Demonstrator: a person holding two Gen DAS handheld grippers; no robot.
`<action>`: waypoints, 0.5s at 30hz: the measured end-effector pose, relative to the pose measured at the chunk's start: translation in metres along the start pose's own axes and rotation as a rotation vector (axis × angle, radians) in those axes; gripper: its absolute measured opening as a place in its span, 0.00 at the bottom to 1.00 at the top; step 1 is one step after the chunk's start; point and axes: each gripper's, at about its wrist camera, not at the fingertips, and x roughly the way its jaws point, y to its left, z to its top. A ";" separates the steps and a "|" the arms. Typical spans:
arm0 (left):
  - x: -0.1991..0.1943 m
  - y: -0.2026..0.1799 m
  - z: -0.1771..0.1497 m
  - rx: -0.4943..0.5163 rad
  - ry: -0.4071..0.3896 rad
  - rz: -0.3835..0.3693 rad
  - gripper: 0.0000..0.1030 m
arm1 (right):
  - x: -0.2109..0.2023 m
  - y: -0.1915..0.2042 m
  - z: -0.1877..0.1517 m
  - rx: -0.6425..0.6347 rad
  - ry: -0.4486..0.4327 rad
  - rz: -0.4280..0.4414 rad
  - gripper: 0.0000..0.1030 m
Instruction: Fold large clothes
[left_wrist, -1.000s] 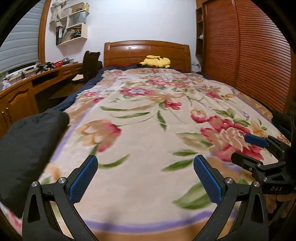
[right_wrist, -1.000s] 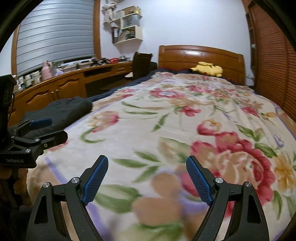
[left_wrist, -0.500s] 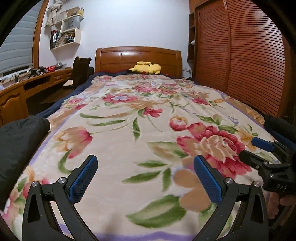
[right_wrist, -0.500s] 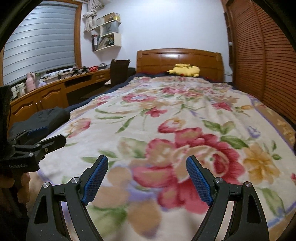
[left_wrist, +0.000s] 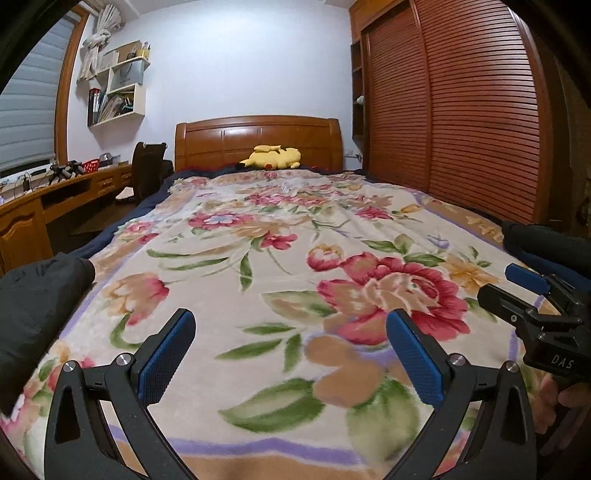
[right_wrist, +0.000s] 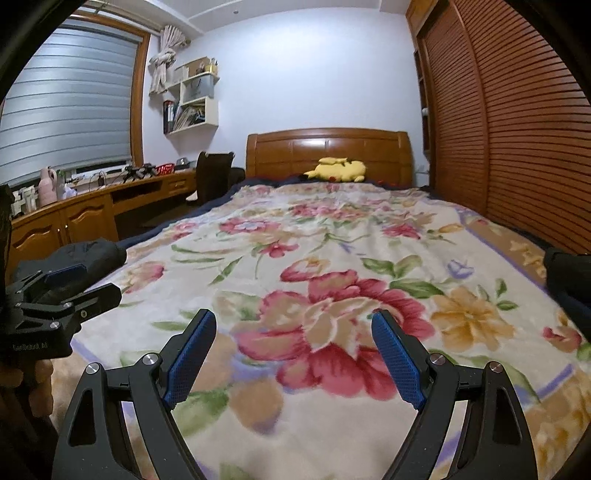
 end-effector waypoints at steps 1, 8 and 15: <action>-0.002 -0.001 -0.001 0.001 -0.003 -0.002 1.00 | -0.005 -0.001 -0.002 0.003 -0.009 -0.006 0.85; -0.009 -0.003 -0.006 0.000 -0.026 0.030 1.00 | -0.016 -0.005 -0.010 0.017 -0.045 -0.039 0.85; -0.006 0.000 -0.009 -0.016 -0.019 0.041 1.00 | -0.010 -0.006 -0.010 0.015 -0.041 -0.031 0.85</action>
